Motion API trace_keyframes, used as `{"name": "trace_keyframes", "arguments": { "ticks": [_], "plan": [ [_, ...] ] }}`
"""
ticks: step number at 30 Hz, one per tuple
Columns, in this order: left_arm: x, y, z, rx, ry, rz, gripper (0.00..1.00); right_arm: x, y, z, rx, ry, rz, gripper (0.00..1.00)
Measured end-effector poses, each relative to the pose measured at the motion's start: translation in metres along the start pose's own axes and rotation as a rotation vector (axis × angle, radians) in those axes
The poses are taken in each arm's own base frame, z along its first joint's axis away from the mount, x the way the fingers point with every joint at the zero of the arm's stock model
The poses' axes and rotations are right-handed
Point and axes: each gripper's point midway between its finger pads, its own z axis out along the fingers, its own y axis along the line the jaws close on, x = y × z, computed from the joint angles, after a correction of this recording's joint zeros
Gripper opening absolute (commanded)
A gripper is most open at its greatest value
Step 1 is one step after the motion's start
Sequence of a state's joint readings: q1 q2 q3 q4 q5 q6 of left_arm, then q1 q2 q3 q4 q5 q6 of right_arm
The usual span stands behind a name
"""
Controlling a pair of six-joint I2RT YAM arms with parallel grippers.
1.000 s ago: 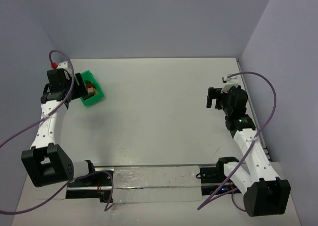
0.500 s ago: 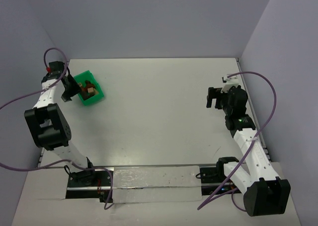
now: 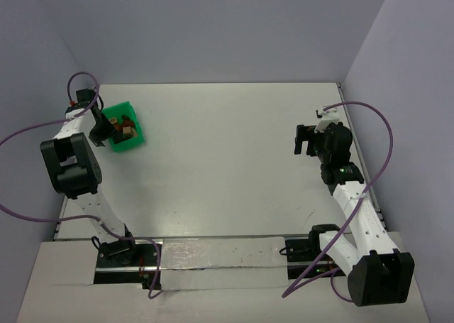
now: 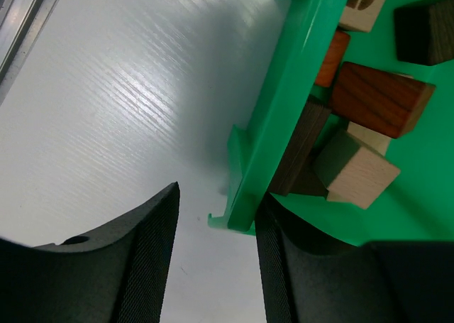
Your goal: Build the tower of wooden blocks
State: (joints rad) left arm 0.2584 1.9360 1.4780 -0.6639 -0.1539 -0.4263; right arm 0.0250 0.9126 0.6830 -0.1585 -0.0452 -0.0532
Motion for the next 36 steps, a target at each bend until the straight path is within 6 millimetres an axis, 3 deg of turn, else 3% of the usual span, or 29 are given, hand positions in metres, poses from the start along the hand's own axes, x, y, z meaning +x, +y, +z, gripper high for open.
{"name": "trace_keyframes", "arguments": {
  "ticks": [5,8,12,25,36],
  "plan": [
    [0.002,0.001,0.005,-0.007,0.008,0.005,0.43,0.001,0.0,0.002,0.0,0.007,0.0,1.0],
    [-0.004,-0.002,0.005,0.0,-0.004,0.013,0.31,0.001,0.0,0.002,-0.001,0.009,0.0,1.0],
    [-0.012,-0.006,0.004,0.026,-0.023,0.042,0.24,0.001,0.0,0.002,-0.001,0.01,0.0,1.0],
    [-0.038,-0.015,0.008,0.055,-0.073,0.124,0.3,0.001,0.0,0.002,-0.001,0.011,0.0,1.0],
    [-0.032,-0.014,0.029,0.042,-0.043,0.169,0.33,0.003,0.001,0.003,-0.004,0.016,0.0,1.0]
  ]
}}
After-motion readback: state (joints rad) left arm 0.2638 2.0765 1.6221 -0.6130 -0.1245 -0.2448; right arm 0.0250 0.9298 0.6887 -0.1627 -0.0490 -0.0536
